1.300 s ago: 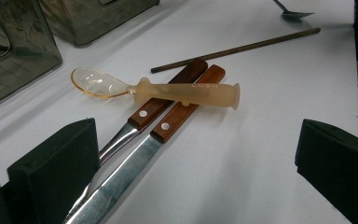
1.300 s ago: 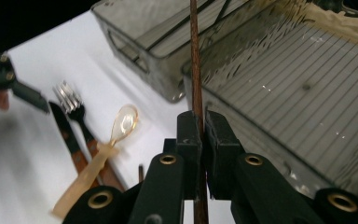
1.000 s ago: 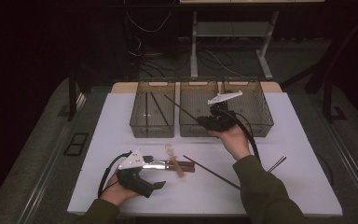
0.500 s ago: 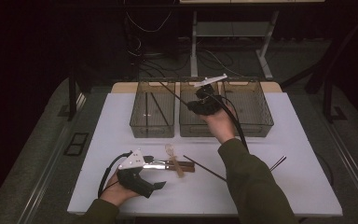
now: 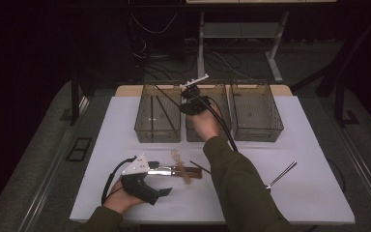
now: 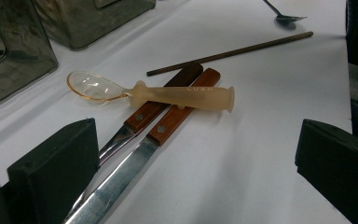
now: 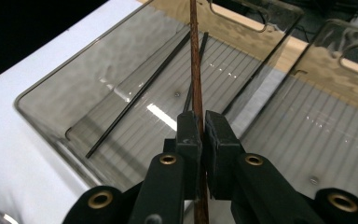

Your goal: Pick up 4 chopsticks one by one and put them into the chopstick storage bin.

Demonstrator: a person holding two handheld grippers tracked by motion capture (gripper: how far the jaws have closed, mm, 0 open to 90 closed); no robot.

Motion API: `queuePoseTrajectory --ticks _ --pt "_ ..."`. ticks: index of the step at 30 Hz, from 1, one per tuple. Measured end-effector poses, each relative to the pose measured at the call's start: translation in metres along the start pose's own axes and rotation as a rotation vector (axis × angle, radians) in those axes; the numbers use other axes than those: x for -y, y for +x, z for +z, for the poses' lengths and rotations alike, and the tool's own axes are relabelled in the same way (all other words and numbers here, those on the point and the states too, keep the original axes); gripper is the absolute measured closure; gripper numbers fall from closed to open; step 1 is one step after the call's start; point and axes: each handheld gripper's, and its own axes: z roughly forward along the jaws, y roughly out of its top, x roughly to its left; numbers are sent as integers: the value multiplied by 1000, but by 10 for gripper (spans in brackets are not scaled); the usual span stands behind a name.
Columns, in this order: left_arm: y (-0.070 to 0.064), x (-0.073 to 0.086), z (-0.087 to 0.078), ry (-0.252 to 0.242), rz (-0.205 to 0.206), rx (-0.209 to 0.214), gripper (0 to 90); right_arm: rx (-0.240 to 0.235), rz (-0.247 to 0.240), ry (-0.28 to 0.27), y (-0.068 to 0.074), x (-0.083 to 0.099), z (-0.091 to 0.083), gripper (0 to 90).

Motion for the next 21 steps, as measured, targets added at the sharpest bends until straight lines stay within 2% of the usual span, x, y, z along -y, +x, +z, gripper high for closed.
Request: queuePoseTrajectory --ticks 6,10,13,21 --pt "0 0 0 0 -4 7 0 18 -3 18 10 -7 22 851" --pt "0 0 1 -3 -6 8 0 23 19 32 15 -11 32 850" --pt "0 0 0 -2 0 12 0 16 43 40 19 -13 38 850" --pt "1 -1 0 -3 -1 17 0 -1 41 64 27 -13 54 850"
